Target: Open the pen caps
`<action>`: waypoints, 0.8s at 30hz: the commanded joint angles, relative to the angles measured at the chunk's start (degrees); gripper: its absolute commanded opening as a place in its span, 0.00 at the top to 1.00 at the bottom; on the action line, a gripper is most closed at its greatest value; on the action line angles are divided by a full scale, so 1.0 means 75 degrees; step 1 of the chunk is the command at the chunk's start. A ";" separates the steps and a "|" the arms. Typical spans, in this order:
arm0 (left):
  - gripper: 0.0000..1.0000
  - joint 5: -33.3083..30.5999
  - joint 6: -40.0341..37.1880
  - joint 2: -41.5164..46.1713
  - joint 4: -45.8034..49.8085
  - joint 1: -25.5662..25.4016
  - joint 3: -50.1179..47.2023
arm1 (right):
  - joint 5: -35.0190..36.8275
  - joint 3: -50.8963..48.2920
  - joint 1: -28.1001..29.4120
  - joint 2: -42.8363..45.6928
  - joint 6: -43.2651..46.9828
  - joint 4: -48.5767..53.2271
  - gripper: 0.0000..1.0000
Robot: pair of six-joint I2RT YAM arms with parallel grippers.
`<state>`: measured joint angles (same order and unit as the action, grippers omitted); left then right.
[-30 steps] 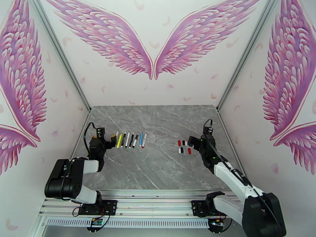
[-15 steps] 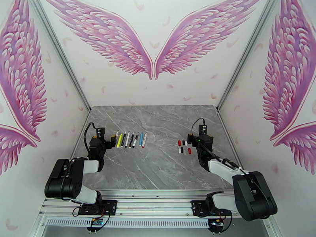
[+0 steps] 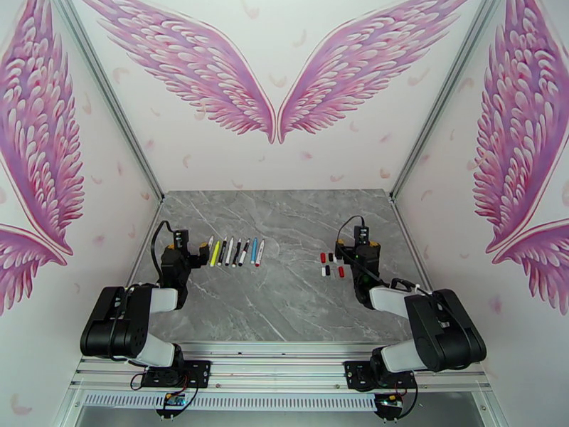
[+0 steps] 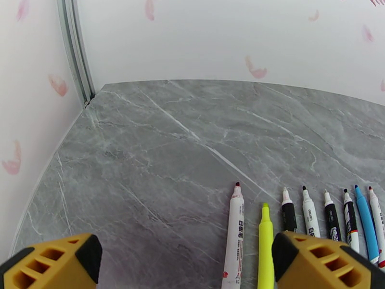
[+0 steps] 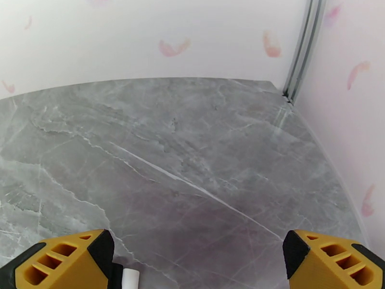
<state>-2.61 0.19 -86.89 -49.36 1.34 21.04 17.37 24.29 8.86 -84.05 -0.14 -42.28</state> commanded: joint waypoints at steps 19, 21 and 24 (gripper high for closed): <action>0.01 -0.0027 -0.0028 -0.0041 0.0125 -0.0027 0.0218 | -0.1369 -0.0240 -0.0384 -0.0619 0.0119 -0.1022 0.01; 0.01 -0.0027 -0.0027 -0.0051 0.0125 -0.0027 0.0216 | -0.1381 -0.0222 -0.0383 -0.0641 0.0120 -0.0990 0.01; 0.01 -0.0027 -0.0031 -0.0050 0.0126 -0.0027 0.0221 | -0.1378 -0.0225 -0.0384 -0.0618 0.0123 -0.1004 0.01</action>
<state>-2.61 0.19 -86.89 -49.36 1.34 21.04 7.90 23.11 6.15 -88.09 0.10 -48.27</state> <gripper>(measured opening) 0.988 0.988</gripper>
